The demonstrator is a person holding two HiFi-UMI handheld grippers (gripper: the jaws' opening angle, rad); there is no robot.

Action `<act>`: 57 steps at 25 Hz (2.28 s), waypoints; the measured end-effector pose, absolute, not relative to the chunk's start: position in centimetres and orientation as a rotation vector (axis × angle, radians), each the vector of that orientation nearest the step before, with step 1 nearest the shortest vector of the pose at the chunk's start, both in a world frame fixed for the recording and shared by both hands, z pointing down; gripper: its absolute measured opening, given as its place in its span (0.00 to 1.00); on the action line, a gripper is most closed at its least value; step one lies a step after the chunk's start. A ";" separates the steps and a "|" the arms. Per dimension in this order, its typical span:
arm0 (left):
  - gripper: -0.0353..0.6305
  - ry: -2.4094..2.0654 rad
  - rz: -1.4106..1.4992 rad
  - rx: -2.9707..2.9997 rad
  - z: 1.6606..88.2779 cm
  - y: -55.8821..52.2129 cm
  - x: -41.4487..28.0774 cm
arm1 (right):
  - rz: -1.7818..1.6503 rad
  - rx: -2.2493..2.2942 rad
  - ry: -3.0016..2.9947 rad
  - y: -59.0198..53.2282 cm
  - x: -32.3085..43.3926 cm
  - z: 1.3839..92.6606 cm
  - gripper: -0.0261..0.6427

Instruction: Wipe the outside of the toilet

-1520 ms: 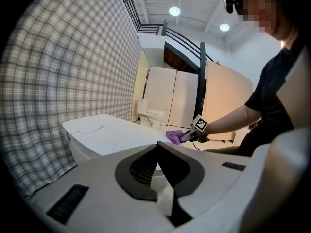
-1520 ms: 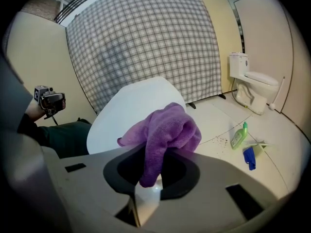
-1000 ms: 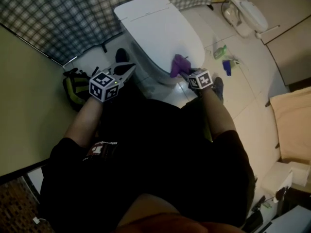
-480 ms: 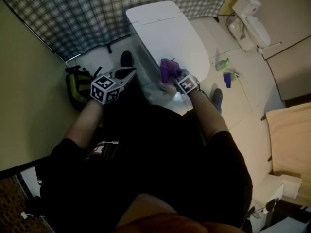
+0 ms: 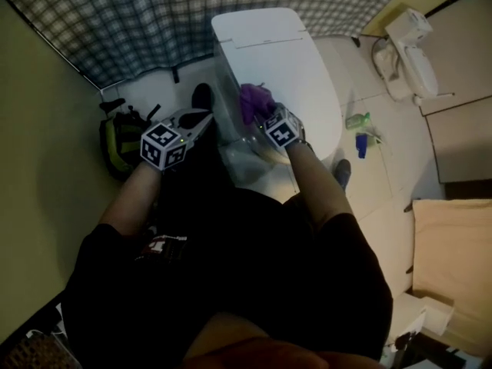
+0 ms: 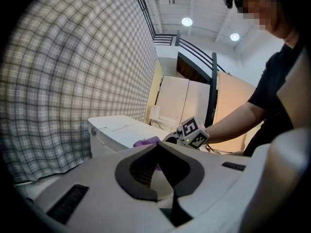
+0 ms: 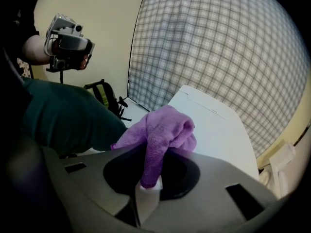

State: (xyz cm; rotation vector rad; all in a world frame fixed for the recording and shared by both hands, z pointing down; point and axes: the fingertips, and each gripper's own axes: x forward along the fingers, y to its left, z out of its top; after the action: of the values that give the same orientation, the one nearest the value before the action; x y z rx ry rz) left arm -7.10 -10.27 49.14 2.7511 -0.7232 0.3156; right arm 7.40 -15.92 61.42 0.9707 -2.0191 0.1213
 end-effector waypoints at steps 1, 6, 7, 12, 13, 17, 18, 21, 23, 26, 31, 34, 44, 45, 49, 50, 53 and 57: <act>0.06 -0.729 0.306 2.740 49.5 -11.1 -7.4 | 0.121 0.965 -2.033 -17.3 6.6 61.4 0.13; 0.06 -0.752 0.280 2.688 51.9 -15.0 -9.6 | 0.095 0.967 -2.078 -25.8 2.6 61.6 0.13; 0.06 -0.755 0.286 2.682 52.2 -15.5 -10.2 | 0.100 0.973 -2.089 -27.5 1.8 61.5 0.13; 0.06 -0.781 0.295 2.663 53.1 -17.6 -13.2 | 0.102 0.989 -2.104 -34.7 -1.4 60.7 0.13; 0.06 -0.791 0.290 2.655 53.1 -18.0 -13.8 | 0.100 0.993 -2.104 -35.9 -1.9 60.5 0.13; 0.06 -0.840 0.293 2.621 53.3 -18.3 -16.1 | 0.120 1.010 -2.100 -39.4 -3.1 60.7 0.13; 0.06 -0.851 0.292 2.613 53.4 -18.4 -16.7 | 0.128 1.020 -2.100 -40.1 -3.2 60.7 0.13; 0.06 -0.886 0.289 2.583 54.0 -18.6 -18.5 | 0.154 1.046 -2.111 -42.2 -4.1 60.3 0.13; 0.06 -0.902 0.299 2.564 54.7 -18.3 -19.5 | 0.166 1.055 -2.110 -43.5 -4.7 60.2 0.13; 0.06 -0.908 0.321 2.538 55.6 -17.8 -20.5 | 0.168 1.062 -2.101 -45.1 -5.1 60.3 0.13; 0.06 -0.919 0.341 2.500 56.8 -17.4 -22.3 | 0.168 1.109 -2.108 -47.5 -5.9 59.8 0.13; 0.06 -0.928 0.341 2.483 57.3 -17.2 -23.2 | 0.174 1.127 -2.105 -48.8 -6.3 59.5 0.13; 0.06 -0.920 0.316 2.504 56.4 -17.3 -22.7 | 0.226 1.173 -2.181 -46.8 -5.4 58.7 0.13; 0.06 -0.915 0.314 2.510 56.1 -17.2 -22.2 | 0.206 1.167 -2.214 -45.6 -5.1 58.4 0.13; 0.06 -0.859 0.307 2.549 55.0 -15.5 -18.6 | 0.229 1.132 -2.333 -37.9 -3.0 56.6 0.13; 0.06 -0.838 0.305 2.565 54.6 -15.0 -17.4 | 0.251 1.133 -2.350 -35.7 -1.8 56.3 0.13; 0.06 -0.776 0.301 2.618 53.4 -13.8 -13.8 | 0.311 1.152 -2.391 -29.0 2.5 55.4 0.13; 0.06 -0.713 0.295 2.676 52.4 -12.1 -8.2 | 0.349 1.175 -2.412 -19.8 9.3 55.1 0.13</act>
State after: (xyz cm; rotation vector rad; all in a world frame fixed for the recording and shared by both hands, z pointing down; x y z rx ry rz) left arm -8.20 -12.08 52.37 2.6757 -0.7132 0.2946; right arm 9.33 -19.81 55.11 1.1753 -2.4124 0.3488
